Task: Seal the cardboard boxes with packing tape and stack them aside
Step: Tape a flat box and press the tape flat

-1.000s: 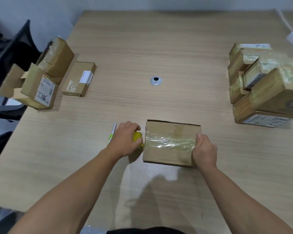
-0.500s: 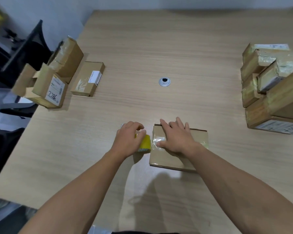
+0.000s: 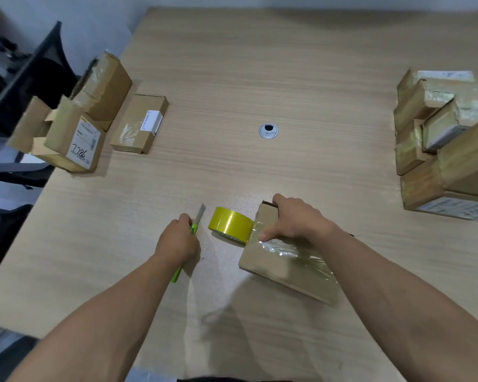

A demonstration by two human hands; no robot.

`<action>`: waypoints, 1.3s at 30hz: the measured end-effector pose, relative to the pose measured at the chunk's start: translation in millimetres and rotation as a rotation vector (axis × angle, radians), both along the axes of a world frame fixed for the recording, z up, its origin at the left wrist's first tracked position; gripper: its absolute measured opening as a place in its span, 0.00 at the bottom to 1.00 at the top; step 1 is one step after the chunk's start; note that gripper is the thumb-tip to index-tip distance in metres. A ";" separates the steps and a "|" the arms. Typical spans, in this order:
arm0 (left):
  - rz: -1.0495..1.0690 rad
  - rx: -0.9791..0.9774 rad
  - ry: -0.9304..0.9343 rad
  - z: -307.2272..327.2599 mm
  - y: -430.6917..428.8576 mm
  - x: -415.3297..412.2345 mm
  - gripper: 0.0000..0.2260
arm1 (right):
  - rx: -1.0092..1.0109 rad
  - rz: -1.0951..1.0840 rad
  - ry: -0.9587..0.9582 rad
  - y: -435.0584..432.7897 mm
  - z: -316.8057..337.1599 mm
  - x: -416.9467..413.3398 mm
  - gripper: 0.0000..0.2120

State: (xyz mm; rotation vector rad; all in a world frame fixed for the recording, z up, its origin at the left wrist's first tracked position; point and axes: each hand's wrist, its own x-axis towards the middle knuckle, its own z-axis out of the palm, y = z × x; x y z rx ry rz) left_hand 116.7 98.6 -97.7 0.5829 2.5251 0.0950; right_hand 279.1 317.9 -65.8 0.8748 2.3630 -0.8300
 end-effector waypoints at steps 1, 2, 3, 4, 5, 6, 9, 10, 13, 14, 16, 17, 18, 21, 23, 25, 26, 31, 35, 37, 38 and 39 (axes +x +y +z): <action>0.003 -0.011 0.017 3.0 2.3 -1.4 0.11 | -0.011 -0.016 0.000 1.4 1.5 0.9 0.37; 0.016 0.011 0.037 7.4 4.9 -3.9 0.08 | -0.017 -0.030 0.003 2.3 2.8 1.8 0.37; 0.043 0.077 0.057 12.9 8.5 -6.3 0.06 | -0.021 -0.042 0.005 2.4 3.3 2.9 0.37; 0.074 0.182 0.074 21.4 12.8 -6.9 0.04 | -0.024 -0.049 0.006 2.3 3.5 4.2 0.38; 0.078 0.295 0.086 30.4 18.7 -6.8 0.03 | -0.026 -0.052 0.011 1.6 3.1 5.6 0.39; 0.041 0.394 0.076 40.7 25.1 -5.4 0.02 | -0.032 -0.053 0.025 0.3 2.4 7.3 0.39; -0.099 0.536 -0.161 64.0 45.6 -0.7 0.03 | -0.072 -0.069 0.078 -1.3 -1.3 12.8 0.37; -0.088 0.524 -0.290 69.6 49.8 0.1 0.05 | -0.085 -0.075 0.096 -0.6 -1.9 14.5 0.37; -0.109 0.383 -0.527 71.6 51.1 -2.8 0.12 | -0.131 -0.101 0.137 2.9 -3.9 22.7 0.38; -0.153 0.355 -0.538 71.2 50.7 -3.6 0.14 | -0.161 -0.108 0.152 4.4 -5.3 25.4 0.38; -0.182 0.372 -0.539 70.9 50.8 -5.6 0.17 | -0.236 -0.121 0.204 5.2 -8.8 30.0 0.33; -0.167 0.399 -0.539 70.9 52.2 -7.8 0.19 | -0.261 -0.126 0.234 5.0 -9.8 32.1 0.30; -0.151 0.419 -0.534 70.6 52.6 -11.1 0.19 | -0.275 -0.126 0.261 4.0 -10.3 33.3 0.29; -0.265 0.338 -0.396 69.4 54.9 -22.2 0.15 | -0.310 -0.115 0.318 1.2 -8.3 34.0 0.26; -0.371 0.288 -0.293 68.2 58.1 -24.3 0.13 | -0.327 -0.115 0.346 1.0 -5.9 33.3 0.25; -0.451 0.266 -0.210 66.8 61.8 -22.3 0.13 | -0.334 -0.114 0.358 3.3 -3.9 32.7 0.25; -0.484 0.254 -0.170 65.3 62.9 -21.2 0.13 | -0.334 -0.111 0.358 5.1 -2.5 32.5 0.25; -0.533 0.227 -0.147 54.9 61.6 -17.4 0.16 | -0.327 -0.164 0.365 9.9 2.0 35.7 0.27; -0.504 0.316 -0.149 53.8 57.6 -12.0 0.16 | -0.340 -0.183 0.379 11.9 7.3 30.2 0.27; -0.482 0.367 -0.104 55.2 51.7 -12.3 0.20 | -0.337 -0.182 0.387 13.9 10.4 29.2 0.27; -0.489 0.383 -0.046 56.0 49.0 -12.6 0.22 | -0.334 -0.180 0.393 14.2 11.1 29.7 0.27; -0.508 0.389 0.016 57.9 47.0 -13.1 0.22 | -0.332 -0.177 0.400 14.5 11.5 30.3 0.27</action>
